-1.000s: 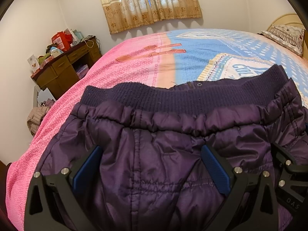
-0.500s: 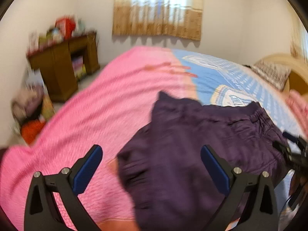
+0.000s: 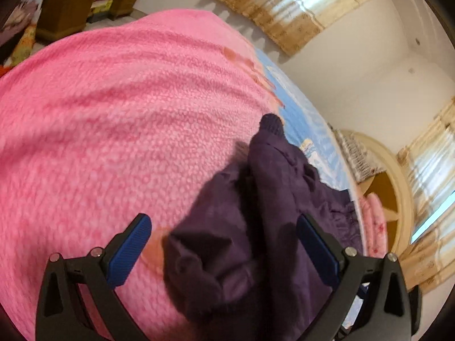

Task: Fold large clothes

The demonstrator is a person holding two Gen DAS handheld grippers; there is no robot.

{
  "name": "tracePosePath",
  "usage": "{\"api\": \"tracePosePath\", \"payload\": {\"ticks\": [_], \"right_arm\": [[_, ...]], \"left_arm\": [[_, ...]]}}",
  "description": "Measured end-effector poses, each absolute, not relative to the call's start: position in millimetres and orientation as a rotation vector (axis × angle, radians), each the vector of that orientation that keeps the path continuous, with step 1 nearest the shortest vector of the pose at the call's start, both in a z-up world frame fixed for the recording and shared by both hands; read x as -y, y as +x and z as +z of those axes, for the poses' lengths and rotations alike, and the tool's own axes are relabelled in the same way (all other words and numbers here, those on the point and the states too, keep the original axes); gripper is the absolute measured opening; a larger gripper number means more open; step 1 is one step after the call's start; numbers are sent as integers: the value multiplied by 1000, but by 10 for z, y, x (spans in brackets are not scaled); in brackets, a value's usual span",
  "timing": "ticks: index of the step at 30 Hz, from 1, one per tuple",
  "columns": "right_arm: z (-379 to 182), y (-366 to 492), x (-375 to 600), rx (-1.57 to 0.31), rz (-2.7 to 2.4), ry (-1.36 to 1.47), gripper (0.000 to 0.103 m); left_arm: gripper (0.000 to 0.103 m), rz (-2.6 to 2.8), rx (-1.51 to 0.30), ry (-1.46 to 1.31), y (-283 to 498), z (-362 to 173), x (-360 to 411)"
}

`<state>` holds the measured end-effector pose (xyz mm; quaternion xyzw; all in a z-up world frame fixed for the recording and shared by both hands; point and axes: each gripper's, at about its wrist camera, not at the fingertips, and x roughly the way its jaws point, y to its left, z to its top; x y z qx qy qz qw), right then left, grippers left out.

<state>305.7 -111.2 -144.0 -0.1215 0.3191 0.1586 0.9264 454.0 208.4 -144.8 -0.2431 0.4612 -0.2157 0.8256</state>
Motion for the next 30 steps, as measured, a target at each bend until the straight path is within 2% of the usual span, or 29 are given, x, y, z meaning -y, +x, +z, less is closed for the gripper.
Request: {"api": "tracePosePath", "payload": {"ticks": [9, 14, 17, 21, 22, 23, 25, 26, 28, 30], "right_arm": [[-1522, 3058, 848, -637, 317, -305, 84], [-1569, 3155, 871, -659, 329, -291, 89], [-1594, 3155, 850, -643, 323, -305, 91], [-1610, 3122, 846, -621, 328, -298, 91], [-1608, 3120, 849, -621, 330, -295, 91], [-1613, 3118, 852, -621, 331, -294, 91], [-1616, 3099, 856, -618, 333, -292, 91], [-1622, 3094, 858, -617, 333, -290, 91], [-1614, 3077, 867, -611, 335, -282, 91], [-1605, 3070, 897, -611, 338, -268, 91]], "left_arm": [[103, -547, -981, -379, 4592, -1440, -1709], [103, -719, -986, -504, 4618, -1432, -1832], [103, -718, -1048, -434, 4689, -1519, -1732], [103, -751, -1021, -413, 4665, -1497, -1683], [94, -773, -1003, -411, 4628, -1489, -1665], [76, -796, -1001, -397, 4601, -1491, -1636], [61, -792, -986, -337, 4583, -1466, -1542], [47, -800, -965, -336, 4548, -1443, -1542], [32, -792, -926, -339, 4513, -1374, -1567], [25, -794, -884, -342, 4450, -1273, -1588]]}}
